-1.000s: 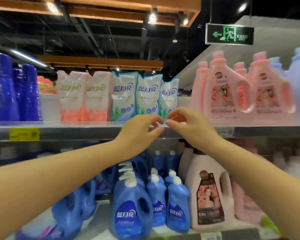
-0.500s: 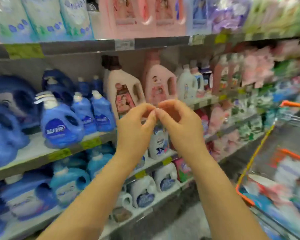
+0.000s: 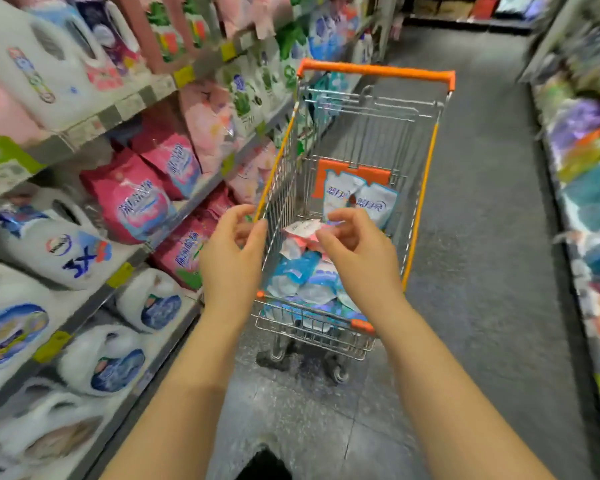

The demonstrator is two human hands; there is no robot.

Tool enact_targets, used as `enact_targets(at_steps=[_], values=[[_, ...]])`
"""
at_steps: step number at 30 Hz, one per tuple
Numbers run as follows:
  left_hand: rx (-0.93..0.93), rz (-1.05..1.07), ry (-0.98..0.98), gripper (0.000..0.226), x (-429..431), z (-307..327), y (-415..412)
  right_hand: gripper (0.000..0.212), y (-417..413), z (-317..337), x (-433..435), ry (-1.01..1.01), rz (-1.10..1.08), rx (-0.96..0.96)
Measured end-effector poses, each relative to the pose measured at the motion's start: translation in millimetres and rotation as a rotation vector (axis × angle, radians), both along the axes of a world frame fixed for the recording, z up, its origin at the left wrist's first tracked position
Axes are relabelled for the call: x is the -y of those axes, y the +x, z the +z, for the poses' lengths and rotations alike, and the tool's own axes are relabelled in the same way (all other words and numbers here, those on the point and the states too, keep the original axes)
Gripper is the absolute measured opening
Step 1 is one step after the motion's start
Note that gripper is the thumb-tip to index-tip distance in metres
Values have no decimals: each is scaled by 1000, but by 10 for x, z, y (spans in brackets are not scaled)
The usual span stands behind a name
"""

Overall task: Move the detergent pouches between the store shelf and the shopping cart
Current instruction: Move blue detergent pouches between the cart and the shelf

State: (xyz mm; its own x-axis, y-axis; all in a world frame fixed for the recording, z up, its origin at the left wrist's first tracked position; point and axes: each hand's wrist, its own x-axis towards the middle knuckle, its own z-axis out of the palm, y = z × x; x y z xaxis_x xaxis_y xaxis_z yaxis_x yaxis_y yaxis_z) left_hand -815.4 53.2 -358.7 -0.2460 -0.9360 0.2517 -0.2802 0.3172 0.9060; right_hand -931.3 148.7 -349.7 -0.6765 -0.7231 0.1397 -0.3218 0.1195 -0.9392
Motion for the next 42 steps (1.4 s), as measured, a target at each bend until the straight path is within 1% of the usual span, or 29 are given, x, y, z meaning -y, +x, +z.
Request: enact_targets(at_steps=[2, 4, 6, 8, 12, 16, 17, 19, 21, 23, 26, 30, 33, 36, 38, 40, 42], values=[[64, -11, 41, 29, 179, -251, -293, 19, -324, -266, 64, 80, -78, 37], [118, -60, 98, 41, 378, -521, -568, 27, -620, -562, 192, 175, -147, 76], [172, -121, 163, 51, 607, -826, -858, 37, -872, -867, 374, 261, -192, 112], [237, -179, 220, 59, 867, -1114, -1149, 41, -1072, -1163, 591, 333, -238, 166], [454, -307, 289, 71, 1356, -1669, -1639, 44, -1395, -1691, 1034, 412, -322, 305], [641, -449, 337, 73, 1505, -2128, -1979, 49, -1679, -2201, 1203, 544, -461, 430], [661, -468, 369, 76, 1486, -2240, -2063, 49, -1728, -2330, 1196, 584, -503, 467], [627, -471, 414, 84, 1411, -2471, -2210, 51, -1775, -2596, 1166, 662, -578, 504], [609, -482, 449, 87, 1315, -2684, -2374, 54, -1784, -2880, 1136, 677, -644, 532], [638, -539, 499, 86, 1203, -2908, -2541, 54, -1772, -3127, 1114, 706, -705, 589], [756, -603, 585, 84, 1044, -3216, -2726, 52, -1748, -3376, 1090, 725, -781, 644], [909, -585, 613, 80, 936, -3519, -2812, 53, -1683, -3512, 1053, 677, -829, 650], [1008, -540, 630, 69, 930, -3612, -2898, 55, -1648, -3571, 1006, 663, -824, 663], [1116, -509, 703, 62, 1078, -3734, -2973, 56, -1636, -3603, 980, 669, -812, 706], [1155, -566, 756, 60, 1143, -3760, -3007, 56, -1648, -3592, 974, 681, -809, 723], [1157, -598, 751, 53, 1143, -3712, -3049, 57, -1672, -3579, 975, 686, -805, 732], [1084, -615, 739, 45, 1131, -3616, -3116, 56, -1702, -3539, 961, 666, -807, 770]])
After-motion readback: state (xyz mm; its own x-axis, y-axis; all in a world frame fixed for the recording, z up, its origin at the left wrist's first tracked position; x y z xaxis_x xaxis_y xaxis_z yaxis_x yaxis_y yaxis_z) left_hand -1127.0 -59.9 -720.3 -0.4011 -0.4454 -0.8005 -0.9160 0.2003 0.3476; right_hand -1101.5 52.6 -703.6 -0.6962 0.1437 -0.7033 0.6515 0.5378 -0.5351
